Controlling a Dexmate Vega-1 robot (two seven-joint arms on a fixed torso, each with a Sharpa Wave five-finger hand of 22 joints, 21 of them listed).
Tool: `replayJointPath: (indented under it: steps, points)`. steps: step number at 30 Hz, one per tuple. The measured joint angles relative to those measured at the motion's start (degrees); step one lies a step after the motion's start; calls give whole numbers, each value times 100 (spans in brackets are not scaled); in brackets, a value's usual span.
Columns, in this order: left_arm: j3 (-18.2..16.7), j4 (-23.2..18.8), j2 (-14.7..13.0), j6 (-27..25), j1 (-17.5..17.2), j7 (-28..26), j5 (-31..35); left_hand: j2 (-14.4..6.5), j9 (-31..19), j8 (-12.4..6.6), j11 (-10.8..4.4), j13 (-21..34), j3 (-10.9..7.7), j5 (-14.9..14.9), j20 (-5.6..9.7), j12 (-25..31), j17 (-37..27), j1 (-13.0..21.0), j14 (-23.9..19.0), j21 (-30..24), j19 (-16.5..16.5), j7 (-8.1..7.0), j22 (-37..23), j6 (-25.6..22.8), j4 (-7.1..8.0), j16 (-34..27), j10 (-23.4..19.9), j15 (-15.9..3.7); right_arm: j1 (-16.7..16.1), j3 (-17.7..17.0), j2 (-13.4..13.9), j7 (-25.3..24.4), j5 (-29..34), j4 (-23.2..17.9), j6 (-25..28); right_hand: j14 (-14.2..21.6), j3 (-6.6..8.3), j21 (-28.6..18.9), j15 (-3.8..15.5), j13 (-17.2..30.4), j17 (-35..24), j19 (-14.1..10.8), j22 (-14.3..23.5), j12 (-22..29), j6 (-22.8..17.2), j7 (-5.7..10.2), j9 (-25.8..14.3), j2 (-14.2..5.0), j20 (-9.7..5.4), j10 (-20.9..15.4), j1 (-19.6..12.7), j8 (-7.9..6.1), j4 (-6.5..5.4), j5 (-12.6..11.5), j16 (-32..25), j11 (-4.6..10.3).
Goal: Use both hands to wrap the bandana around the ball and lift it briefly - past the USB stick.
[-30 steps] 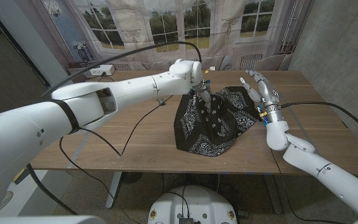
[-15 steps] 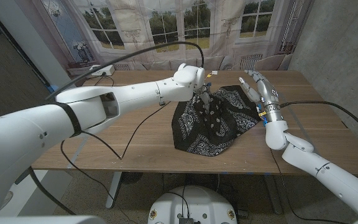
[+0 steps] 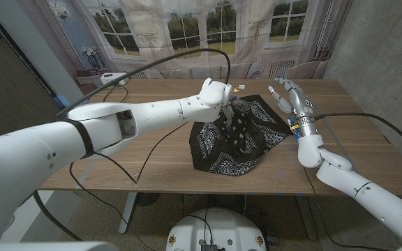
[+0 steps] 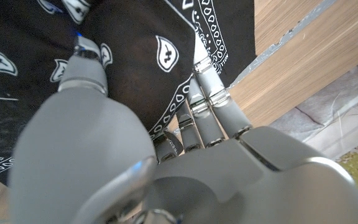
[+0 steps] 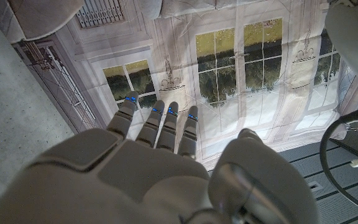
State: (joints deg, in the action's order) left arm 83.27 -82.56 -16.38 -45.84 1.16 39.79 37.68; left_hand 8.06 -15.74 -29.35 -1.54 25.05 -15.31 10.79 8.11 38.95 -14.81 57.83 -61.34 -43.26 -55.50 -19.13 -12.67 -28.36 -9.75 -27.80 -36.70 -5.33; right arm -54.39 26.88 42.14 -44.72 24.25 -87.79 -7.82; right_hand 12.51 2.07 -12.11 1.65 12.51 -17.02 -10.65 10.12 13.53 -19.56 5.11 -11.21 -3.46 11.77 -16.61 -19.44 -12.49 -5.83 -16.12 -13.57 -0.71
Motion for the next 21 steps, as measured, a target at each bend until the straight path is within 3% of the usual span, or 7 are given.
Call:
replayJointPath:
  steps: [2,5,6,10,21]
  points:
    - [-37,-65,-37,-71,-65,-99,68,0,-32,0,115,0,0,0,8,1,-464,0,0,-22,-8,-1,0,-3,0,0,-116,-1,-1,2,1,-2,3,-4,5,0,0,0,0,0,0,0,0,0,0,0,0,0,0,0,0,0,0,16,0,0]
    - [-188,-249,-148,-194,-238,-332,142,55,-36,-1,227,0,0,0,9,47,-614,-55,-64,-84,-9,14,0,-124,0,0,-351,-63,-1,5,2,-12,9,-8,12,0,16,0,0,0,0,0,0,0,0,0,0,0,0,0,0,0,16,28,0,0]
    - [-222,-287,-170,-217,-273,-385,153,128,-36,-4,229,1,0,0,35,75,-630,-128,-170,-98,-35,1,0,-204,0,0,-435,-153,-2,6,2,-15,10,-8,12,0,16,0,0,0,11,0,0,0,0,0,0,0,0,0,0,0,16,28,0,0]
    - [-448,-542,-306,-353,-498,-711,197,128,-36,-38,222,6,0,0,39,89,-658,-128,-202,-150,-40,31,0,-239,0,0,-479,-203,-2,8,3,-29,13,-9,13,0,16,0,0,0,28,0,1,0,0,0,0,1,0,0,0,0,16,28,0,0]
    - [-1063,-1124,-559,-686,-995,-1708,314,128,-36,-38,220,7,-5,0,29,134,-720,-128,-226,-282,-49,107,4,-282,-5,6,-506,-183,23,14,-3,-79,17,28,-34,-1,16,0,0,1,27,-30,1,0,1,0,0,1,-30,0,0,0,16,28,0,0]
